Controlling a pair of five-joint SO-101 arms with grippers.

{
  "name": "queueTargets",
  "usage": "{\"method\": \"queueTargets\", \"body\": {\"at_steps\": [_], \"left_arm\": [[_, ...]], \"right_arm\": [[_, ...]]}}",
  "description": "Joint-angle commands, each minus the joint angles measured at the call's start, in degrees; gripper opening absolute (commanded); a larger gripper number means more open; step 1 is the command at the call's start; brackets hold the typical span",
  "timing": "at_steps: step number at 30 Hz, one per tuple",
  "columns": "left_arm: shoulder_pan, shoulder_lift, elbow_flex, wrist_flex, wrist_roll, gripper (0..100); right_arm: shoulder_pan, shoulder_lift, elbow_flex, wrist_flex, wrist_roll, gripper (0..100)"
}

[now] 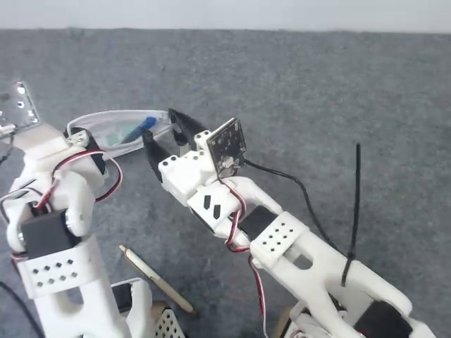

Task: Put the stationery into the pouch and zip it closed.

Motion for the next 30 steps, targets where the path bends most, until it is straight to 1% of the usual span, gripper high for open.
{"method": "queueTargets", "body": {"at_steps": [1,11,15,20,23,27,30], "left_arm": [[0.35,0.35,0.04,-1.23,-0.44,1],[0.26,0.26,0.04,-1.23,-0.44,1],[-0.26,0.18,0.04,-1.32,-0.44,1],[-6.15,0.44,0.04,-3.87,-0.09,1],[-6.77,0.44,0.04,-4.13,0.00,1],[-6.86,0.44,0.04,-4.22,0.00,1],[-6.95,0.44,0.04,-4.84,0.00,1]], "right_arm": [[-0.22,-4.00,-0.09,3.91,-0.53,22.1],[-0.66,-12.88,3.52,7.60,-0.53,22.1],[-2.33,-17.36,3.34,14.02,-0.26,22.1],[-3.74,-22.55,3.25,21.05,-0.18,22.1],[-4.00,-25.45,3.25,28.35,-0.18,22.1],[-8.04,-28.35,3.25,38.02,-0.09,22.1],[-11.38,-28.79,3.43,42.77,-0.09,22.0]]}}
